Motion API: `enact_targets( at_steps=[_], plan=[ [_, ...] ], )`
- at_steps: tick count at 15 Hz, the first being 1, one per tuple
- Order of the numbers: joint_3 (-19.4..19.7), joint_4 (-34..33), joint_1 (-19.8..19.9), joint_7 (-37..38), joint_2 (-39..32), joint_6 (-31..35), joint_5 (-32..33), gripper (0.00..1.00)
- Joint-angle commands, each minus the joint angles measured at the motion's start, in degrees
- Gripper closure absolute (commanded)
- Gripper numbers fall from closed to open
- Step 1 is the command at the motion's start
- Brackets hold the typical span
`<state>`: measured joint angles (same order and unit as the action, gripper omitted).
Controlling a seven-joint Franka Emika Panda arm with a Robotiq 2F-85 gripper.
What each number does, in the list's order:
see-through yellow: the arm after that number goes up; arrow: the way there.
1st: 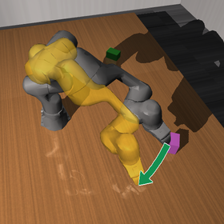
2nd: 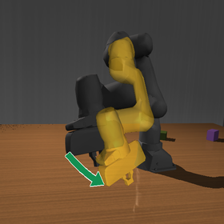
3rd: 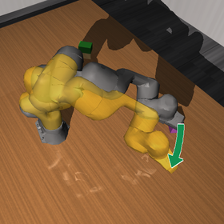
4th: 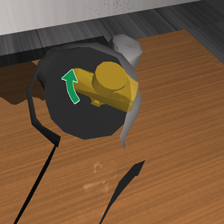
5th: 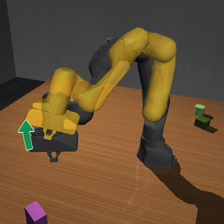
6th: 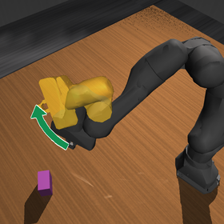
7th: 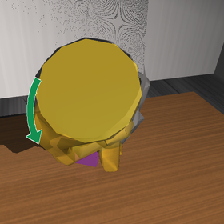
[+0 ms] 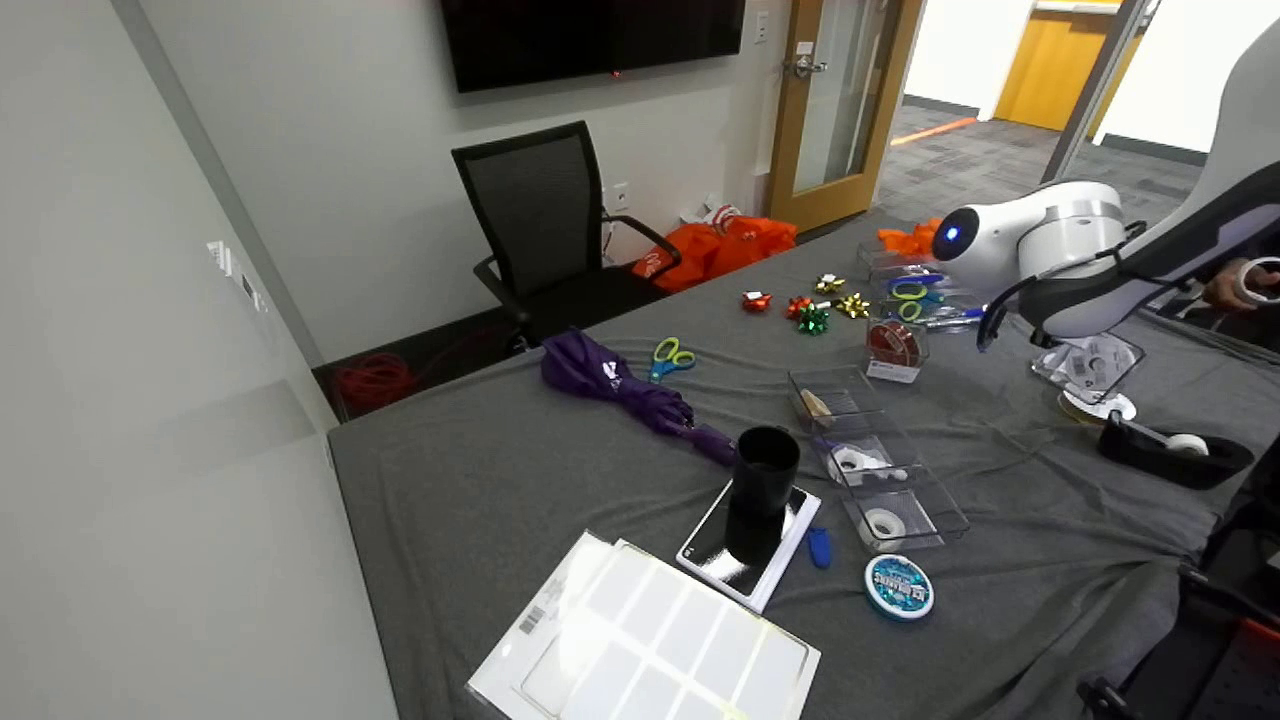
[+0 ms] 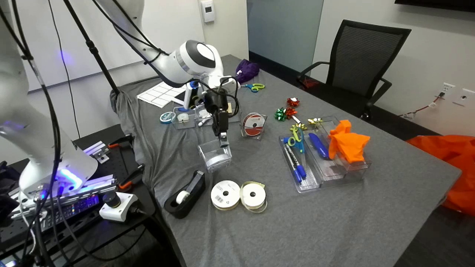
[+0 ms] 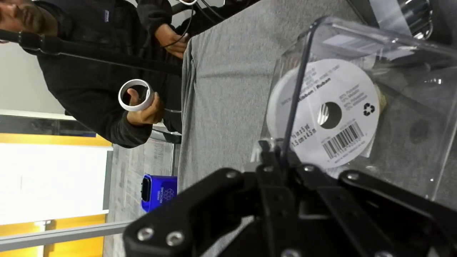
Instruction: Remove the white decorating ribbon from the stationary holder and put it on the table
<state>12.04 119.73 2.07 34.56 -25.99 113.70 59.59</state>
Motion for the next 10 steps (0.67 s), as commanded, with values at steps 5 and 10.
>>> enact_targets(
  at_steps=[5, 10],
  plan=[
    [-0.3, -7.8, 2.7, 3.3, -9.2, 1.9, 4.2, 0.98],
    [-0.7, -10.3, 3.9, 6.7, -12.0, 4.6, 5.5, 0.98]
  ],
)
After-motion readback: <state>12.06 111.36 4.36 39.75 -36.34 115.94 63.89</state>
